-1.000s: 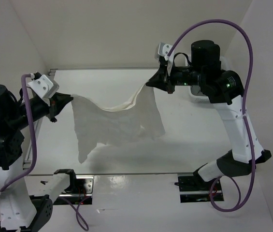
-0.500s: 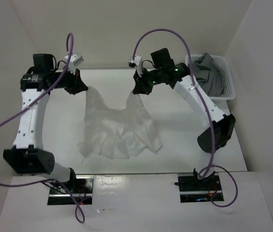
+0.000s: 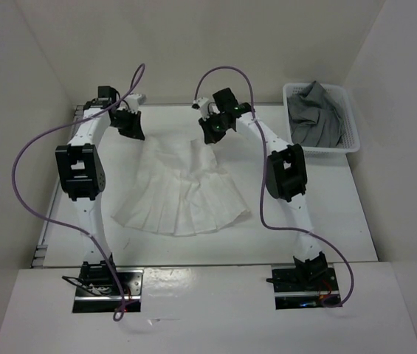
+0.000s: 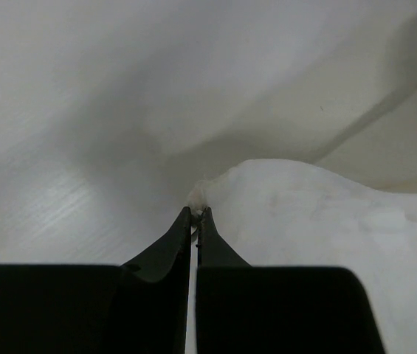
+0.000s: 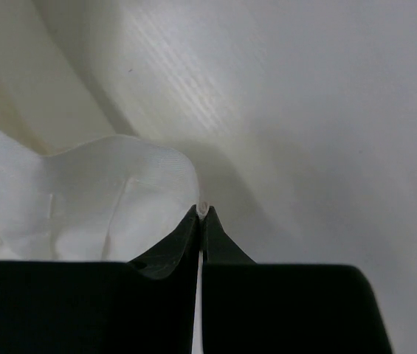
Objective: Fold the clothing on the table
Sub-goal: Flatten the skirt out
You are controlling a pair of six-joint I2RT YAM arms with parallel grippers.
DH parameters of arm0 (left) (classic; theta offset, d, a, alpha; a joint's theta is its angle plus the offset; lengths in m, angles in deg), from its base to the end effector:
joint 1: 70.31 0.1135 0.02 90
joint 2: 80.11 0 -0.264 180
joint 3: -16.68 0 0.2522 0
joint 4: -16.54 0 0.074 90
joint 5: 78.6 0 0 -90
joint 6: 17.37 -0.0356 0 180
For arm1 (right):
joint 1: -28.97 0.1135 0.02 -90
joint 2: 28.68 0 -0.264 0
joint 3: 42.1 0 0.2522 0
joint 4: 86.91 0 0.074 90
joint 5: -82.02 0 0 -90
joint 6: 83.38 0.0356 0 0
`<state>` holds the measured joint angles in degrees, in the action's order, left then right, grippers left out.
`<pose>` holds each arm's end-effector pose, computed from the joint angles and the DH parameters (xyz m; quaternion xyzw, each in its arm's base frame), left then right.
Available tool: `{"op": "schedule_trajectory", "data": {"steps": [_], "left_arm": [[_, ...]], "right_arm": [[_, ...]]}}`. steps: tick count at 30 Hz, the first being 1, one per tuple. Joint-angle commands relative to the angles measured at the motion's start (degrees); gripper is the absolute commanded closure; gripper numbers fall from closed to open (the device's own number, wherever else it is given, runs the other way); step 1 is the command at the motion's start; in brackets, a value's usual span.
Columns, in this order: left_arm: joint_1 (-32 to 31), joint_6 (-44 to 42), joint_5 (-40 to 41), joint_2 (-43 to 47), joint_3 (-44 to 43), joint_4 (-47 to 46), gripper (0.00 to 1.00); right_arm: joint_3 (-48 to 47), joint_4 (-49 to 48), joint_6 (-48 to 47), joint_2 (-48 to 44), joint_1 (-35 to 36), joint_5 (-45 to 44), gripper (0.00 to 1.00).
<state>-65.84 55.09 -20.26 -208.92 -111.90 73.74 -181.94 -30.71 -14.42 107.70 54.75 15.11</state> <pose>0.4938 0.0199 0.2303 0.1811 0.9088 -0.2055 0.3148 0.4689 0.2420 0.2259 -0.4275 0.8266 0.2024 0.3049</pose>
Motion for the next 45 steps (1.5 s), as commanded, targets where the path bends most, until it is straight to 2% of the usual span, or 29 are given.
{"op": "schedule_trajectory", "data": {"steps": [1, 5, 7, 8, 10, 11, 12, 13, 14, 17, 18, 22, 27, 31, 35, 40, 45], "left_arm": [[-0.2, 1.6, 1.3, -2.4, -9.7, -2.0, 1.00], [-0.2, 4.7, 5.1, -5.1, -15.1, -3.3, 1.00], [0.4, 5.9, 6.0, -5.7, -16.7, -3.9, 0.98], [0.5, 7.5, 7.0, -5.7, -17.2, -4.8, 0.90], [1.0, 8.0, 8.7, -5.7, -17.2, -5.6, 0.62], [1.0, 9.1, 9.2, -4.9, -17.2, -6.2, 0.43], [1.0, 9.1, 9.2, -3.7, -17.2, -6.2, 0.37], [1.0, 9.6, 9.9, -3.1, -16.1, -6.2, 0.32], [1.0, 9.6, 10.7, -1.5, -15.4, -6.2, 0.22], [1.6, 10.2, 13.6, 3.1, -11.0, -7.3, 0.11], [2.1, 10.7, 15.2, 4.5, -9.5, -7.3, 0.06], [4.7, 12.6, 14.9, 12.9, -0.2, -7.8, 0.01], [10.9, 15.6, 14.3, 28.1, 15.2, -8.5, 0.01], [15.3, 15.1, 15.6, 40.4, 27.7, -7.2, 0.01], [18.0, 14.6, 16.7, 49.2, 37.1, -5.1, 0.01], [18.6, 14.6, 19.0, 58.8, 44.9, -4.5, 0.01], [18.6, 14.6, 22.1, 63.0, 50.7, -4.5, 0.00]], "right_arm": [[-8.0, -4.2, 2.1, 2.2, -0.6, -4.8, 1.00], [-11.1, -6.6, 5.0, 4.7, -0.6, -14.2, 0.99], [-11.8, -8.4, 6.9, 4.7, -1.1, -17.8, 0.80], [-12.8, -8.4, 7.9, 4.7, -1.1, -22.0, 0.59], [-13.3, -10.1, 9.7, 4.7, -1.6, -25.9, 0.36], [-14.3, -10.1, 10.4, 3.8, -1.6, -27.6, 0.26], [-14.3, -10.1, 11.0, 3.2, -1.6, -30.5, 0.14], [-14.3, -10.6, 11.0, 1.4, -1.6, -31.8, 0.11], [-14.3, -10.6, 11.7, 0.3, -1.6, -32.8, 0.08], [-11.2, -9.8, 11.1, -5.3, -1.6, -30.8, 0.07], [-9.9, -9.8, 11.1, -6.9, -1.6, -27.7, 0.06], [1.5, -7.6, 11.0, -15.9, -0.7, -19.5, 0.02], [15.7, -9.7, 14.8, -20.6, 6.2, -23.0, 0.02], [17.6, -10.4, 21.5, -18.2, 11.9, -25.2, 0.02], [11.4, -9.2, 28.5, -11.0, 14.9, -24.1, 0.02], [-5.2, -2.8, 34.0, 1.4, 16.8, -28.4, 0.02], [-20.1, 0.3, 37.5, 9.8, 16.8, -36.3, 0.02]]}}
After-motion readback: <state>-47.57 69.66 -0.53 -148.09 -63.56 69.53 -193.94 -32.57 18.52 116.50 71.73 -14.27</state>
